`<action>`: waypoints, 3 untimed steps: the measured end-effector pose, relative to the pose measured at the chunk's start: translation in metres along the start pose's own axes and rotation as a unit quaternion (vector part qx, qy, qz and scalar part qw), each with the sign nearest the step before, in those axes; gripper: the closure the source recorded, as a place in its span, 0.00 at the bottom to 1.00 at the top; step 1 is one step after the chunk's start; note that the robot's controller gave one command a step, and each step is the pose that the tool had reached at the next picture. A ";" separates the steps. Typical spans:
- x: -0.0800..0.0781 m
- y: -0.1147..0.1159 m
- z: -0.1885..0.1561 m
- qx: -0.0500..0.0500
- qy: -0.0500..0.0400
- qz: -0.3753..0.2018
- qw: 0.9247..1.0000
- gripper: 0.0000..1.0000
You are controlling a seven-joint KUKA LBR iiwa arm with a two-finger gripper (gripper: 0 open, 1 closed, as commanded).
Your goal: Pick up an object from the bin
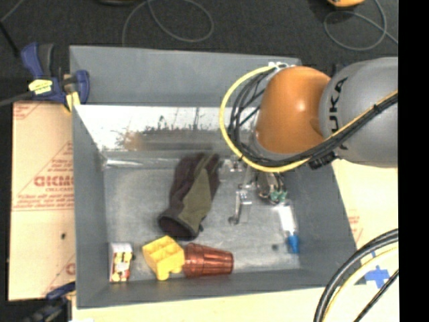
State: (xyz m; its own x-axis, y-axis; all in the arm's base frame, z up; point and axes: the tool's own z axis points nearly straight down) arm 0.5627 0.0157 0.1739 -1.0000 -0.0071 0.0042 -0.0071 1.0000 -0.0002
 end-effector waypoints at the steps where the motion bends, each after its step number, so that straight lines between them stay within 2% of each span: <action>1: -0.001 0.000 -0.004 0.000 -0.004 0.000 1.000 0.00; 2: -0.012 0.014 0.004 0.001 -0.005 -0.016 1.000 0.00; 3: 0.010 0.032 0.004 0.000 -0.004 -0.022 1.000 0.00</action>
Offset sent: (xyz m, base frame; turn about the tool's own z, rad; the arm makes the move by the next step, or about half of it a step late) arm 0.0277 0.0462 -0.0249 -0.1038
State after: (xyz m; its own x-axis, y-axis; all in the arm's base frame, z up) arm 0.5525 0.0478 0.1695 -0.9987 -0.0502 -0.0035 -0.0502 0.9987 0.0002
